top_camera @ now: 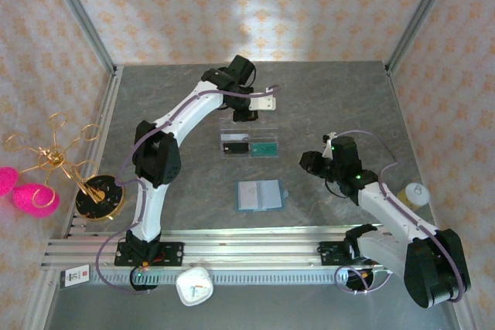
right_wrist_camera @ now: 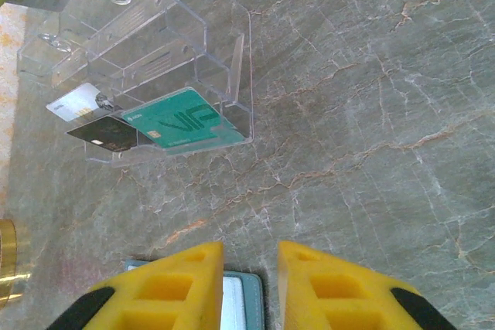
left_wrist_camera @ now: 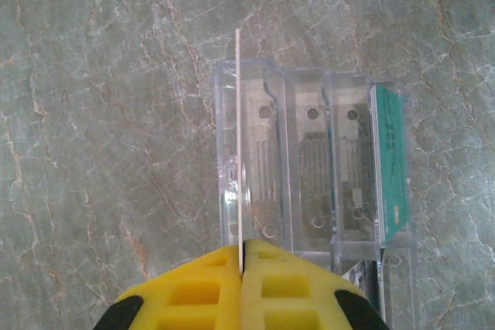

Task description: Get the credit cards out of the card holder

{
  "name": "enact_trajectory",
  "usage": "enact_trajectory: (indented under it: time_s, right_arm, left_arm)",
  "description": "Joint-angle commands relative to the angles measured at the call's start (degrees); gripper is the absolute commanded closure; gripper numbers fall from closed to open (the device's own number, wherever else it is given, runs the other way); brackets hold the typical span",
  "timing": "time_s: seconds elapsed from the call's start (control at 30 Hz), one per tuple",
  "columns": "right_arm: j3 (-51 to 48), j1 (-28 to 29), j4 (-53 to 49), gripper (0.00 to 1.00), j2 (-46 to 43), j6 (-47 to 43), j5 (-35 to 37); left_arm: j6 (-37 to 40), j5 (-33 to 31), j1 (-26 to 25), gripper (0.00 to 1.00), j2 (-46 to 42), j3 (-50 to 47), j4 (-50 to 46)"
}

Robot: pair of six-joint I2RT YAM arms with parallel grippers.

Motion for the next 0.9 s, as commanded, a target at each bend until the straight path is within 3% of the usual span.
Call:
enact_trajectory:
  time_s: [0.0,0.73,0.87]
  right_arm:
    - [1.80,-0.23,-0.42,0.76,-0.02,-0.78,1.41]
    - [2.02,-0.30,0.20,0.76,0.36,-1.48,1.01]
    - [1.81,-0.23,0.28,0.76,0.10,-1.48,0.84]
  left_arm:
    - [0.88,-0.59,0.43,1.00,1.52,-0.42,0.99]
    - [-2.31,-4.84,-0.46,1.00,0.83,-4.14,5.51]
    - [-4.54,-5.56,-0.54,0.76,-0.81,-5.35,8.71]
